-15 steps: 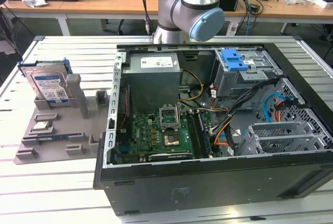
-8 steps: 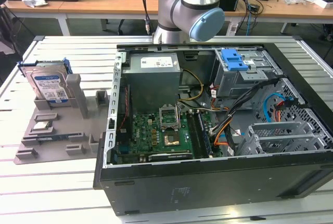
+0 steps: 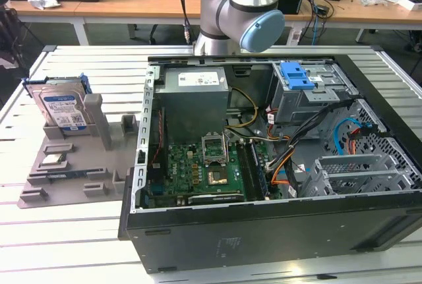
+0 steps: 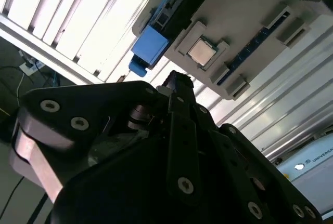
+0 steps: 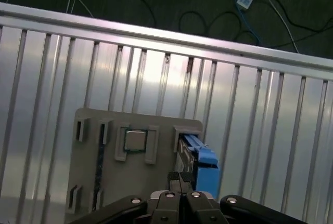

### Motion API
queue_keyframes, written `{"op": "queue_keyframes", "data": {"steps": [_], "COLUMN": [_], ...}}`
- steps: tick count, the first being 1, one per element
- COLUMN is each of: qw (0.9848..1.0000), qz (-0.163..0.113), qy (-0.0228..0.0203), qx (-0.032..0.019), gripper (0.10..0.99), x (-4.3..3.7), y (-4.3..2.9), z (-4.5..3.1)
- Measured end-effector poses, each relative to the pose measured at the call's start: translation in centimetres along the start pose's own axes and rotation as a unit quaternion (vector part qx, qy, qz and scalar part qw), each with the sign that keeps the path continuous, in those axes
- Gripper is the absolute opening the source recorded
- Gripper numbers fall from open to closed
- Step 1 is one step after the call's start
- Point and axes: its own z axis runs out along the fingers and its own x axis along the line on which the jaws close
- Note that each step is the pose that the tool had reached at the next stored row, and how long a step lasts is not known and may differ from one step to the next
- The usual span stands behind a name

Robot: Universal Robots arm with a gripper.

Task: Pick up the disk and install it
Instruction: 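Pick up the disk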

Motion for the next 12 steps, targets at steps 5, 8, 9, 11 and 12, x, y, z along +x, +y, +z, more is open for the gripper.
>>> {"op": "queue_keyframes", "data": {"steps": [5,8,9,11,12], "qw": [0.9991,0.9972,0.9962,0.9947,0.9934], "qz": [0.043,0.075,0.087,0.103,0.114], "qy": [-0.001,-0.0017,-0.0019,-0.0023,-0.0025], "qx": [0.0011,0.0018,0.0021,0.0025,0.0028], "gripper": [0.106,0.106,0.106,0.106,0.106], "x": [0.0,0.0,0.0,0.0,0.0], "y": [0.0,0.0,0.0,0.0,0.0], "z": [0.0,0.0,0.0,0.0,0.0]}}
